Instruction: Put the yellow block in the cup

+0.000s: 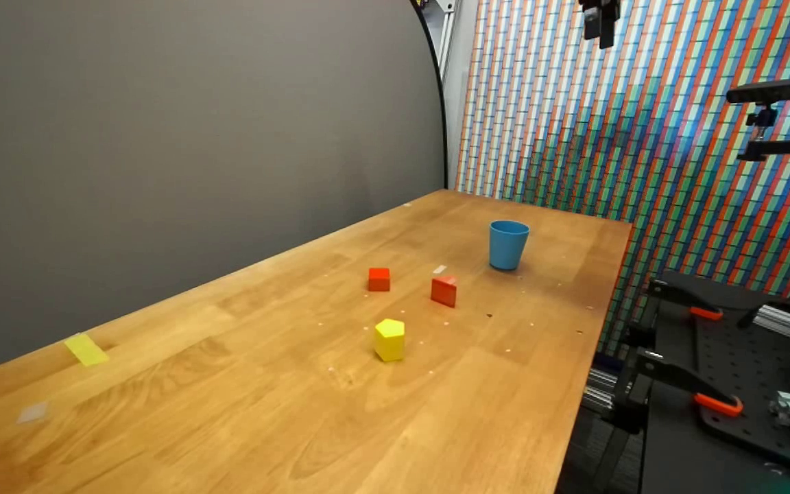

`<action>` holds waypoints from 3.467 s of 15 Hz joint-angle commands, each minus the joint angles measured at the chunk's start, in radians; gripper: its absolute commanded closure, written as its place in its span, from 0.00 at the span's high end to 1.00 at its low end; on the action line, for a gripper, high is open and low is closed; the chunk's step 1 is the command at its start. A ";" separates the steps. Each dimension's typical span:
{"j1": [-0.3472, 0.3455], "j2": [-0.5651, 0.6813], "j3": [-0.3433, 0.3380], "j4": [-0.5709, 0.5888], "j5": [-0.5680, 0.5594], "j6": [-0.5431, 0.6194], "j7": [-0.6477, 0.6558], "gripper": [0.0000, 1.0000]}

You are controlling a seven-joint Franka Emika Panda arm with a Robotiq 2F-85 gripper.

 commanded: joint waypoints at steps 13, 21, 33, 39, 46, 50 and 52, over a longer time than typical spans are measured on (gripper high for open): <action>0.210 0.668 0.327 0.252 0.150 0.233 0.020 1.00; 0.305 0.868 0.396 0.316 0.095 0.225 0.026 1.00; 0.446 0.969 0.426 0.333 -0.111 0.383 0.011 1.00; 0.454 0.982 0.434 0.338 -0.151 0.450 -0.004 1.00; 0.458 0.982 0.430 0.338 -0.172 0.460 -0.009 0.42; 0.462 0.913 0.391 0.302 -0.234 0.517 0.045 0.19; 0.446 0.848 0.359 0.281 -0.263 0.545 0.097 0.19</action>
